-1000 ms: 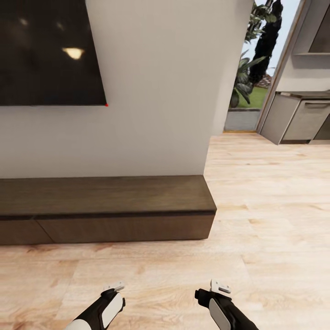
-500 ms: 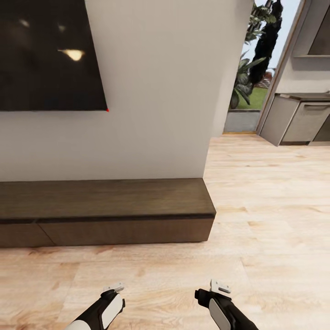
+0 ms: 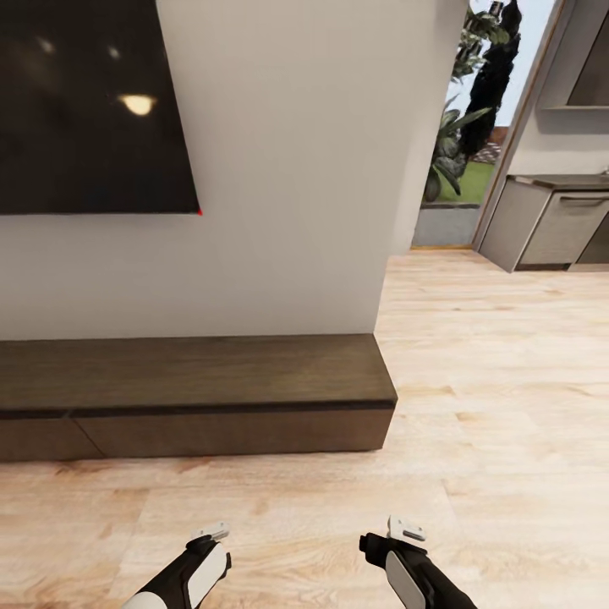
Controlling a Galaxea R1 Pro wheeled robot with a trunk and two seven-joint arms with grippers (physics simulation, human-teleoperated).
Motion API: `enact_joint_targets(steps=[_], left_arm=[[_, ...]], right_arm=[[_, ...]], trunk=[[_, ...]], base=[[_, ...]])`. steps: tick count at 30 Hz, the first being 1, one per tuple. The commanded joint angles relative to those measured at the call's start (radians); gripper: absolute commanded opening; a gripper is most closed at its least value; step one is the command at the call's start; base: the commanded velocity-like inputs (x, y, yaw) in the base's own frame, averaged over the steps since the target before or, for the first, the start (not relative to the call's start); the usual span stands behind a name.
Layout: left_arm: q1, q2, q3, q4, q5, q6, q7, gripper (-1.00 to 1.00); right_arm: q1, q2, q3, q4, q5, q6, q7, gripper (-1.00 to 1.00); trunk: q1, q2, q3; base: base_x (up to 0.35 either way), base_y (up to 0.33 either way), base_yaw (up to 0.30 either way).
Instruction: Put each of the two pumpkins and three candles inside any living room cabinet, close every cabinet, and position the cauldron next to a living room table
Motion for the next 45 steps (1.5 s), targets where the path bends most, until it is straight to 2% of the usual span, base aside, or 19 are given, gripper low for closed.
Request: enact_joint_targets(steps=[1, 17, 22, 27, 45], left_arm=[[0.0, 0.0, 0.0, 0.0, 0.0, 0.0, 0.0, 1.0], [0.006, -0.003, 0.0, 0.0, 0.0, -0.001, 0.0, 1.0], [0.006, -0.002, 0.0, 0.0, 0.0, -0.001, 0.0, 1.0], [0.006, 0.0, 0.0, 0.0, 0.0, -0.006, 0.0, 1.0], [0.008, 0.0, 0.0, 0.0, 0.0, -0.011, -0.003, 1.0]], right_arm=[[0.0, 0.0, 0.0, 0.0, 0.0, 0.0, 0.0, 1.0], [0.0, 0.001, 0.0, 0.0, 0.001, -0.001, -0.001, 1.0], [0.0, 0.0, 0.0, 0.003, 0.0, -0.026, 0.0, 1.0], [0.0, 0.001, 0.001, 0.058, 0.004, -0.087, 0.003, 1.0], [0.0, 0.001, 0.001, 0.072, 0.004, -0.1, 0.008, 1.0]], trunk=[[-0.004, 0.007, 0.003], [-0.065, 0.119, 0.053], [-0.084, 0.154, 0.069], [-0.104, 0.189, 0.085], [-0.173, 0.315, 0.141]], base=[[0.0, 0.0, 0.0], [0.0, 0.0, 0.0], [0.0, 0.0, 0.0], [0.0, 0.0, 0.0], [0.0, 0.0, 0.0]])
